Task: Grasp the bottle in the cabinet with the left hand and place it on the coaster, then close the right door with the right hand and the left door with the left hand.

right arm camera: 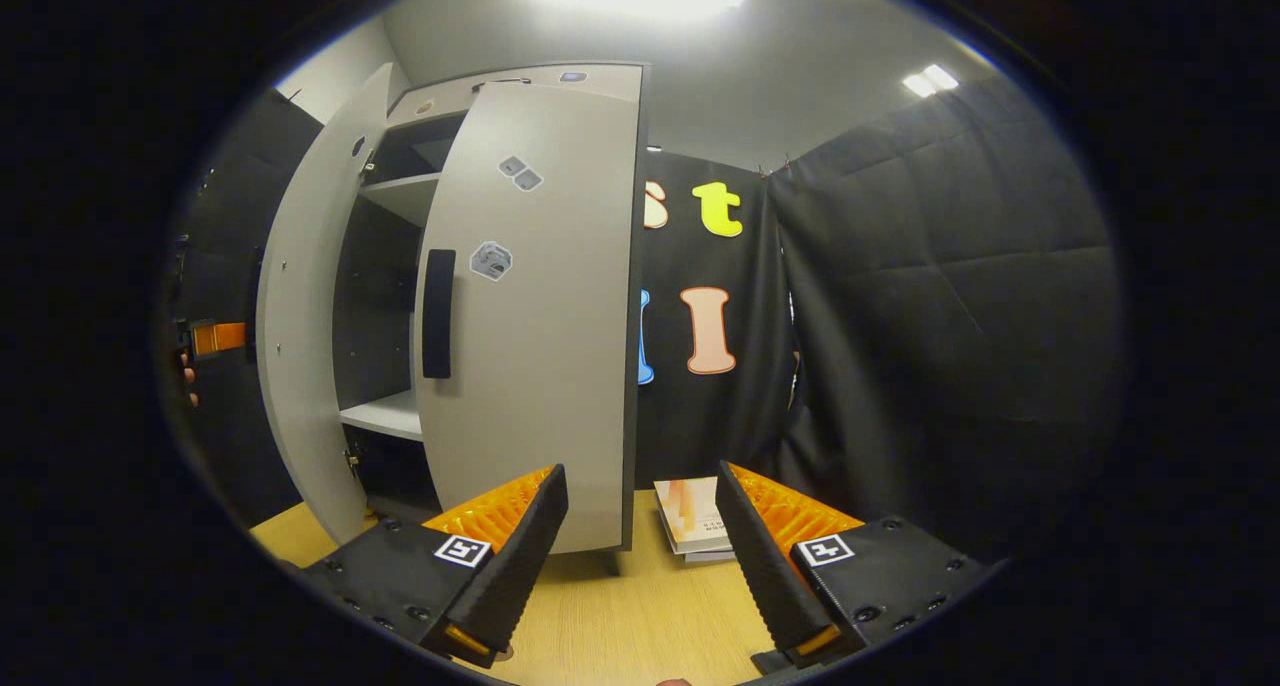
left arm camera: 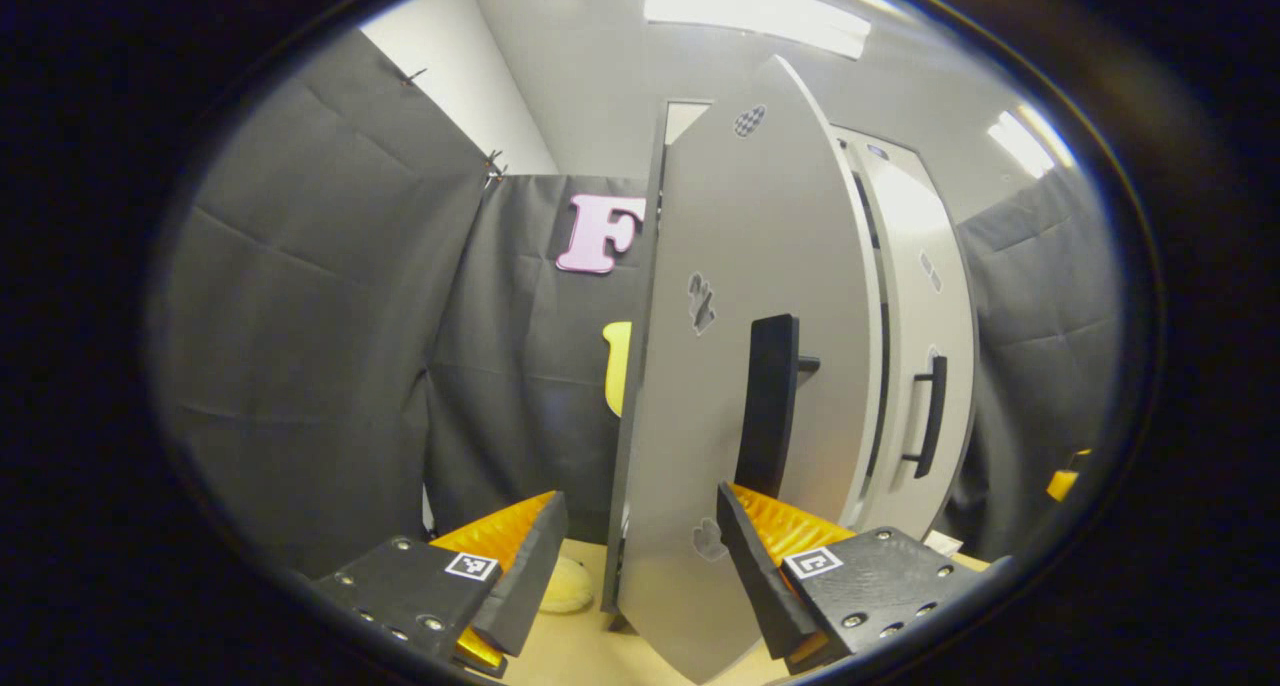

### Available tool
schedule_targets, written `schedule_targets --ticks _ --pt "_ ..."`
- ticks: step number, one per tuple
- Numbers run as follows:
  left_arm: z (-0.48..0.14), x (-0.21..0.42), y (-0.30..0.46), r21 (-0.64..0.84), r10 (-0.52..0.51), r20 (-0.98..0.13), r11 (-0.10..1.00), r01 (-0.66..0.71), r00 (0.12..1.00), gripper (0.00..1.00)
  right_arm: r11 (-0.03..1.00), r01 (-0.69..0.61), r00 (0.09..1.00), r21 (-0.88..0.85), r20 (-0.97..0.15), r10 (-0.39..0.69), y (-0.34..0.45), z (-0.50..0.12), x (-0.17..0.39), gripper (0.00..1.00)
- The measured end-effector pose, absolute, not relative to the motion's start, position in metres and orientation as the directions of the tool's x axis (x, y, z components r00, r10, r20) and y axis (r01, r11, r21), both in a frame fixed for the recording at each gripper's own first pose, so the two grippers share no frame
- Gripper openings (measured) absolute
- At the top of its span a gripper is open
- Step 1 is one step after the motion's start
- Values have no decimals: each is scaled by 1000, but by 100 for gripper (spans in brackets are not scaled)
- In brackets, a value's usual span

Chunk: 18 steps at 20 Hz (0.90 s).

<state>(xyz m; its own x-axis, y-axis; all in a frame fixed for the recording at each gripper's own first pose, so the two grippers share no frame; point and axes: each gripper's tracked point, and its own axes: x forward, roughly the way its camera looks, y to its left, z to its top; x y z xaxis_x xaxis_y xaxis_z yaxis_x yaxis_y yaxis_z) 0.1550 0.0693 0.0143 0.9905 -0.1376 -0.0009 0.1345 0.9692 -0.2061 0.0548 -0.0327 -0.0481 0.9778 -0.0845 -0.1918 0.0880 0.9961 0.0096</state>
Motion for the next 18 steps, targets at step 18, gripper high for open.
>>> schedule_targets --ticks 18 --pt "5 163 54 -123 -199 -50 974 191 979 89 998 52 981 36 -188 -45 -48 -47 44 95"
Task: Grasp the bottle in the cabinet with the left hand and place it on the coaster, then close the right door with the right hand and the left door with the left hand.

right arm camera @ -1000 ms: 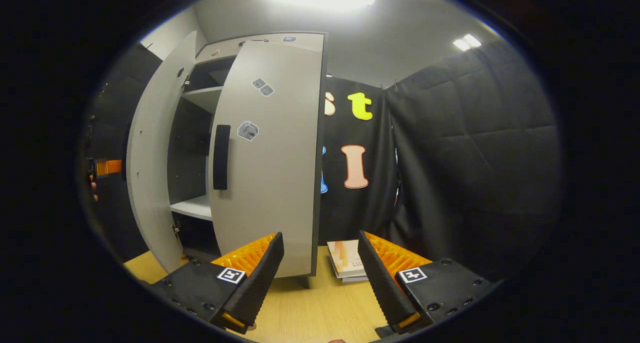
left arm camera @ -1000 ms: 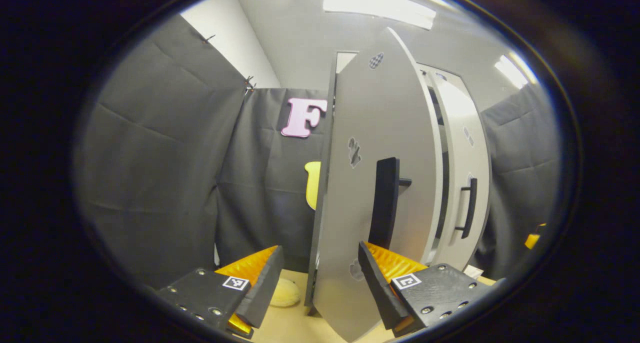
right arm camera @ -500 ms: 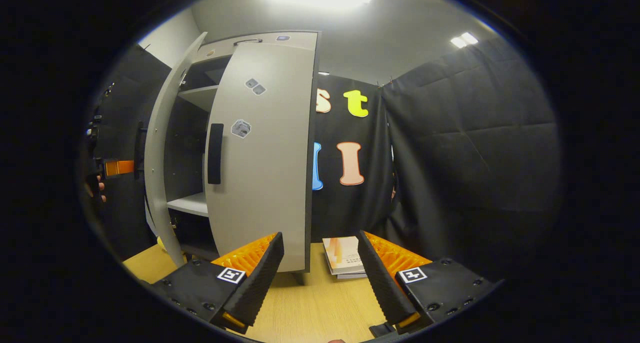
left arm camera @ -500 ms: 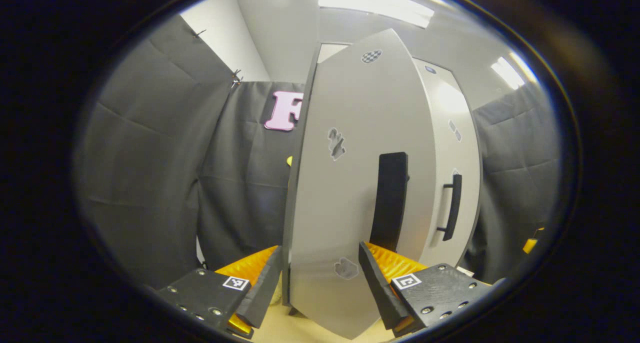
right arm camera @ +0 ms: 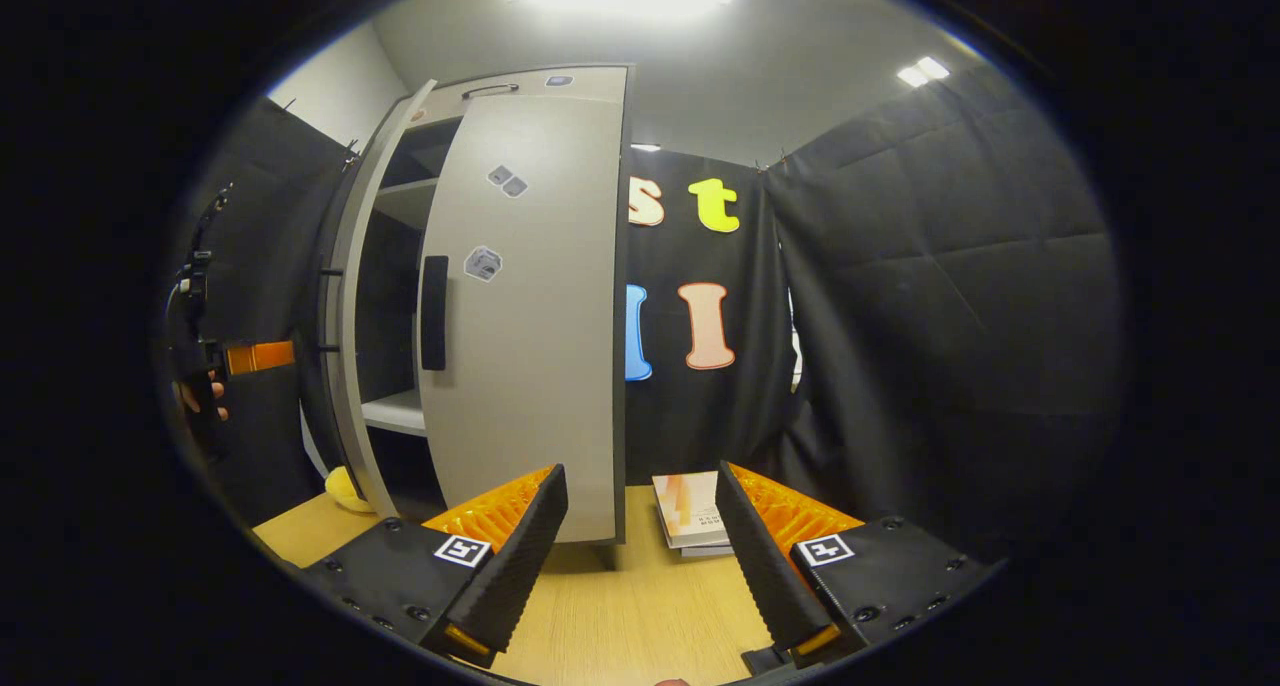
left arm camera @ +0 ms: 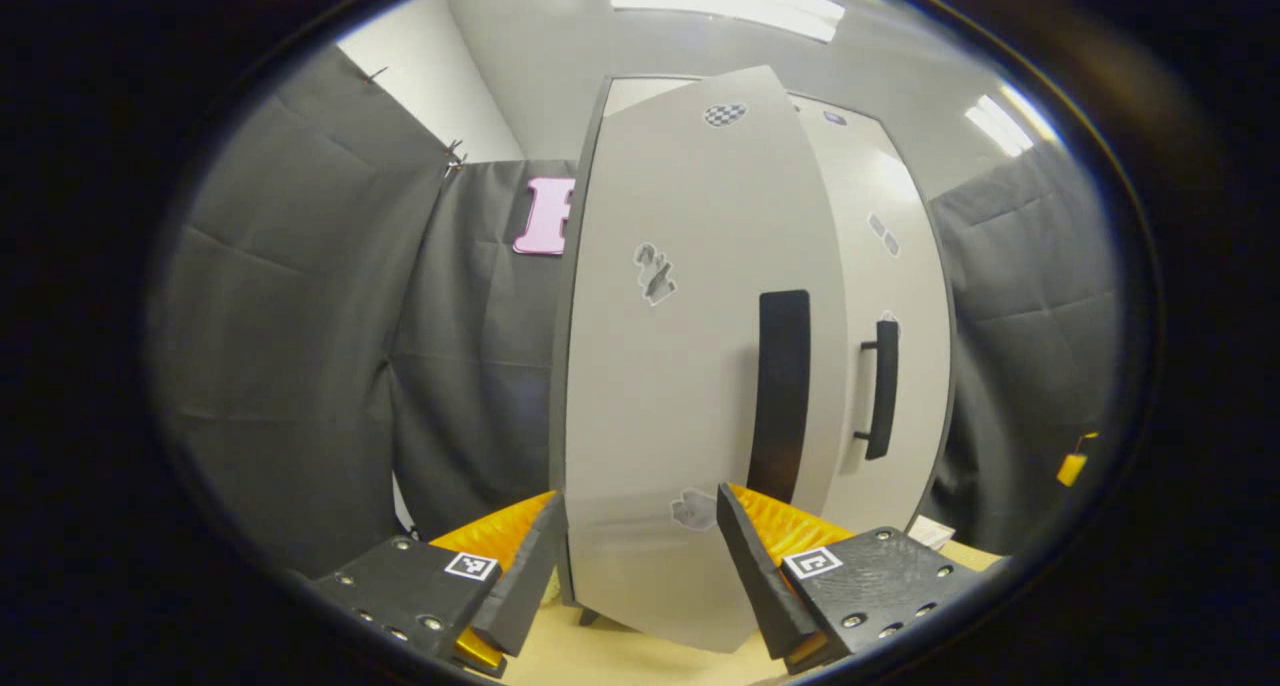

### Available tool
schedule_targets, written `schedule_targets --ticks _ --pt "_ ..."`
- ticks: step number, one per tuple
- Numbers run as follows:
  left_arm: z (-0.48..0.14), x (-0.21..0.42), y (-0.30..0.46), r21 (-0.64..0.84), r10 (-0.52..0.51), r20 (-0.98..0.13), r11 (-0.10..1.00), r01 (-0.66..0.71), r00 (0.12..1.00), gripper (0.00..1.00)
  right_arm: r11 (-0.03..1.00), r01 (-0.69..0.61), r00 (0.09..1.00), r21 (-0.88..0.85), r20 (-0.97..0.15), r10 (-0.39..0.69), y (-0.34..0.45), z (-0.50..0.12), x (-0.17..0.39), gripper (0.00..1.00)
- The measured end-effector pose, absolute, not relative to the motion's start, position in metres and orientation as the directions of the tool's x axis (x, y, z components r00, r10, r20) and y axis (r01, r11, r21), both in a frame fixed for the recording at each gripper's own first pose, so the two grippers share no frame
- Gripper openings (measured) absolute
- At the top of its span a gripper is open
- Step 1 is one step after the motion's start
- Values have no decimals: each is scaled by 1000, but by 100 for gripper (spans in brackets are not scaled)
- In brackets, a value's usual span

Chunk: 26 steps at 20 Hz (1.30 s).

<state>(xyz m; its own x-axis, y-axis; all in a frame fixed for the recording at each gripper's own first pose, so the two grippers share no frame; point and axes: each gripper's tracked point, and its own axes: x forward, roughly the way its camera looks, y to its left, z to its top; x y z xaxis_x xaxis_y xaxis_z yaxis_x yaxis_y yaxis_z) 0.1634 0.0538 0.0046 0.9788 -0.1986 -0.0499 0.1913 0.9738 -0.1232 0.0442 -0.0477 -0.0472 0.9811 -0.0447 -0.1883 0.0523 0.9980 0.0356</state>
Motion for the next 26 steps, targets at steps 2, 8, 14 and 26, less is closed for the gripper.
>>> schedule_targets --ticks 2,8,14,26 --pt "-2 167 54 -91 -181 -57 980 176 982 89 999 18 984 48 -179 -9 -41 -44 48 95" --pt "-16 173 53 -40 -149 -60 988 147 987 89 995 -75 987 72 -139 84 -20 -31 45 95" --pt "-11 169 51 -2 -148 -61 989 148 987 89 994 -90 986 58 -133 97 -2 -19 22 95" --pt "-11 167 49 47 -152 -55 987 155 987 89 997 -59 994 46 -88 63 19 -2 -8 95"
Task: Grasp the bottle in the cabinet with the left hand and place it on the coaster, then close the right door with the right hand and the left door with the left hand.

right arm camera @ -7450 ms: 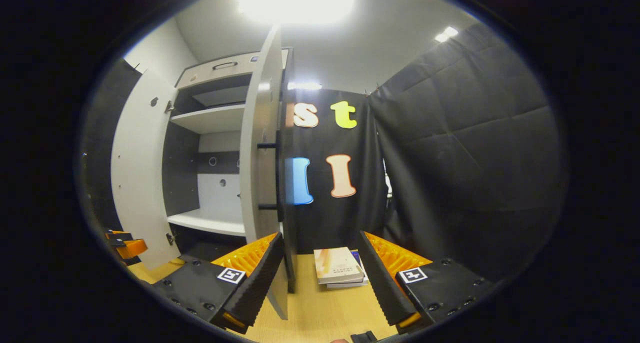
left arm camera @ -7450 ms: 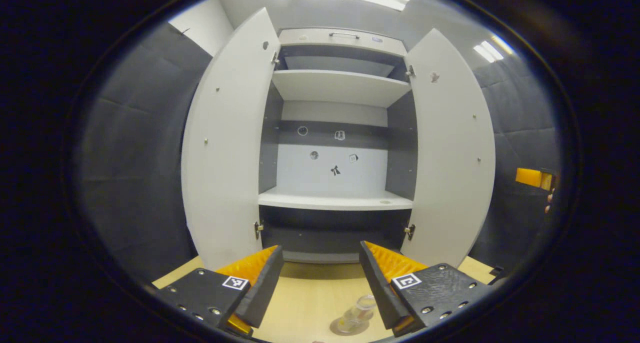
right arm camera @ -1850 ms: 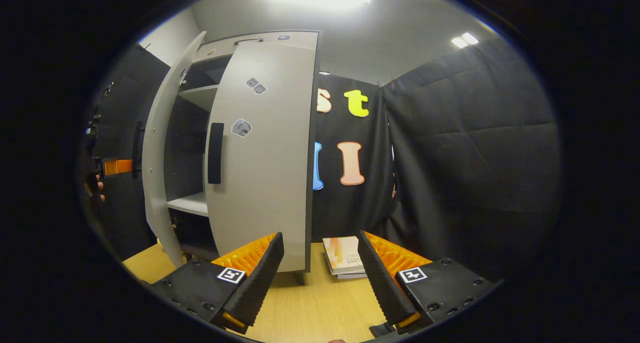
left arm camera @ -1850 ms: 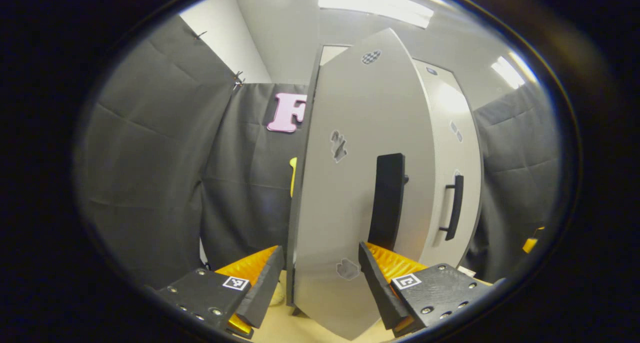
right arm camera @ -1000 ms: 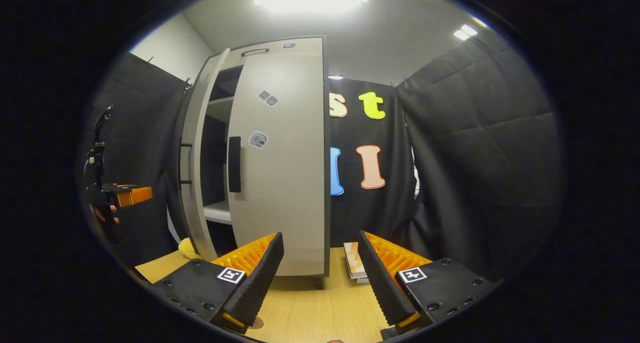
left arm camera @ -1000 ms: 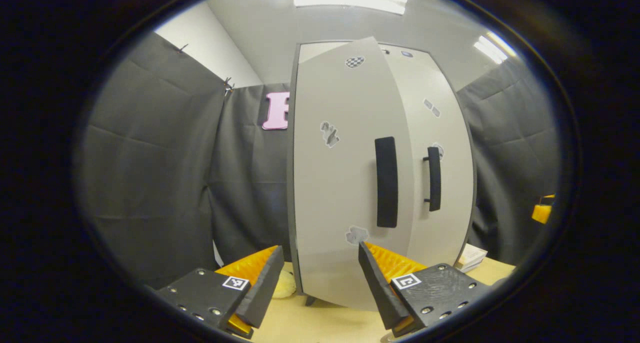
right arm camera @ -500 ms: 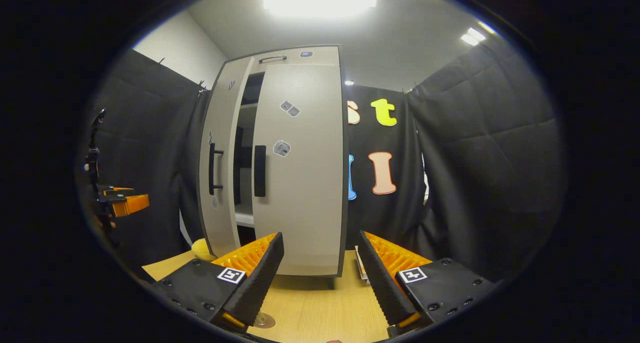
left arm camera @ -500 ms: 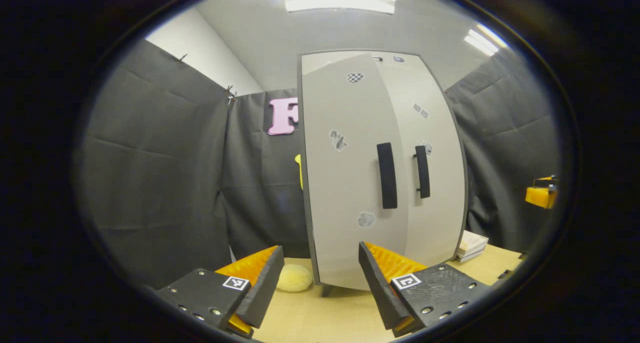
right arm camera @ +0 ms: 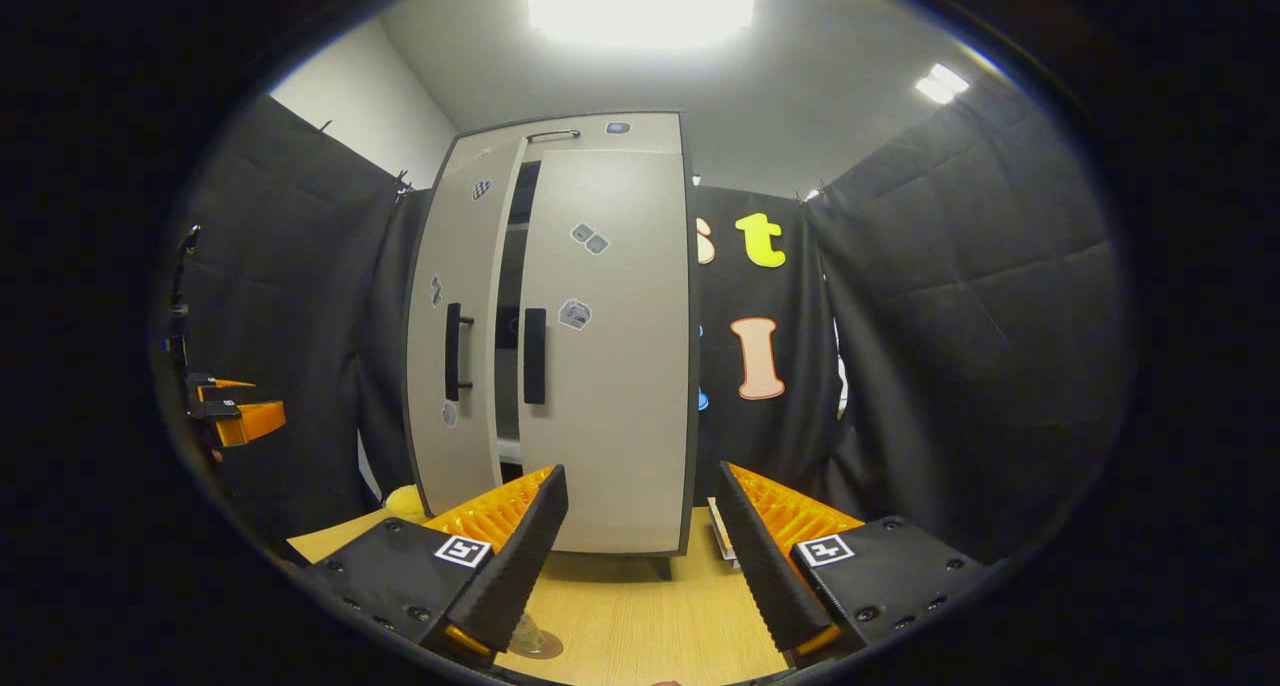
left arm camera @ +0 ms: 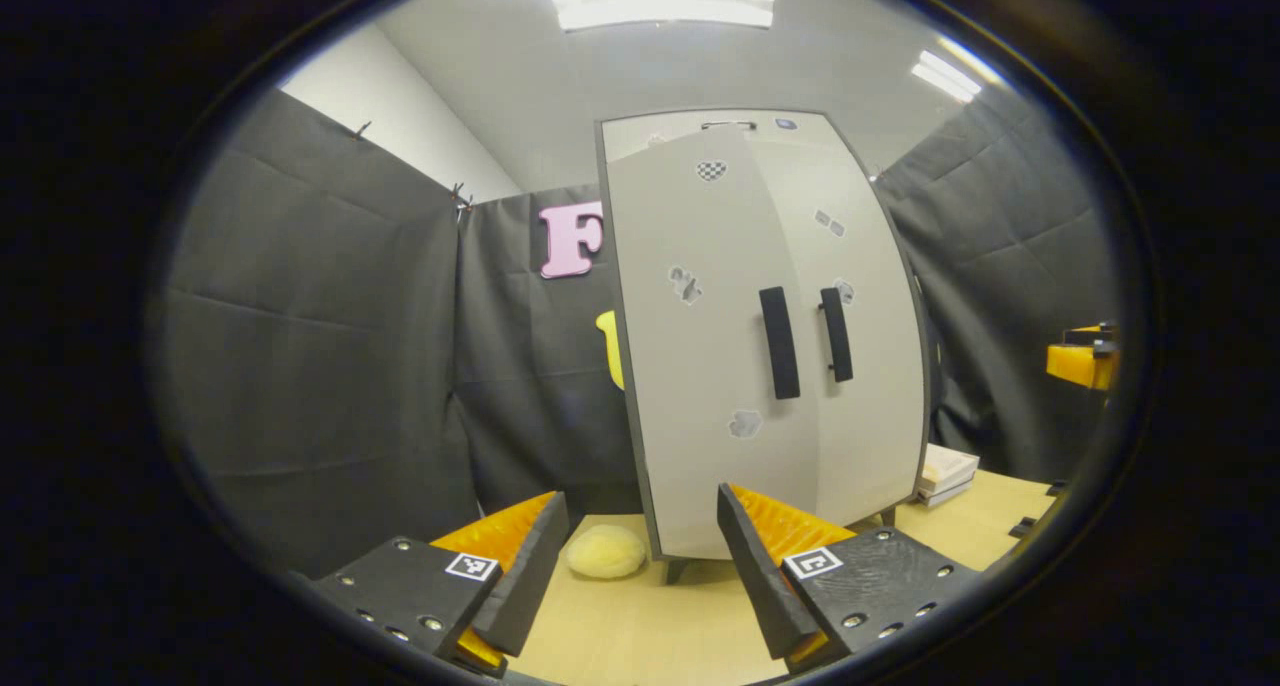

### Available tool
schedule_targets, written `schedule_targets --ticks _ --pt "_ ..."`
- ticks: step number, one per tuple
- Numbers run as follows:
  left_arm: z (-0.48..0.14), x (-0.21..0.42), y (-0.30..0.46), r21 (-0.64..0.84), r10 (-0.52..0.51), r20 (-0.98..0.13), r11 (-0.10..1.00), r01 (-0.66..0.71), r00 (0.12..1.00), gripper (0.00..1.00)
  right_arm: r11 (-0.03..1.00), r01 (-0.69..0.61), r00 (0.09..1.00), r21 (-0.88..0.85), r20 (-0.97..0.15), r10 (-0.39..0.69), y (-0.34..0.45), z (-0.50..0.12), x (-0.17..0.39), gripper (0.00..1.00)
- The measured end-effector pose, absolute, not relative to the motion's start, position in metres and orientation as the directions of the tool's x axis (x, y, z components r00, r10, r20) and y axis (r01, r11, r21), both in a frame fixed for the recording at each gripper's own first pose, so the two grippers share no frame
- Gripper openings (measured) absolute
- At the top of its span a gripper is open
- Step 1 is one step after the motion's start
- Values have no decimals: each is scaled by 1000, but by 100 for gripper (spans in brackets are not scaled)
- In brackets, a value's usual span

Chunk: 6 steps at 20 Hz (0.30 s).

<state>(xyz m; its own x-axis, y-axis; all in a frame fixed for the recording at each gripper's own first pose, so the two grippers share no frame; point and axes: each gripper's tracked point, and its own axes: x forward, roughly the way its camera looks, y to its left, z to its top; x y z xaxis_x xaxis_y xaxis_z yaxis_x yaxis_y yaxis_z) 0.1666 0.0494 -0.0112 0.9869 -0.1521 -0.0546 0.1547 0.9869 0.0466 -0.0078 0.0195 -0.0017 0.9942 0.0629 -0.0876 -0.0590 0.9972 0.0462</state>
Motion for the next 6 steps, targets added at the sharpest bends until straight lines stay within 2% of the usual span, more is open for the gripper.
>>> schedule_targets --ticks 6 --pt "-8 163 55 34 -141 -42 989 143 989 89 998 -69 996 10 -59 70 27 9 -8 95"
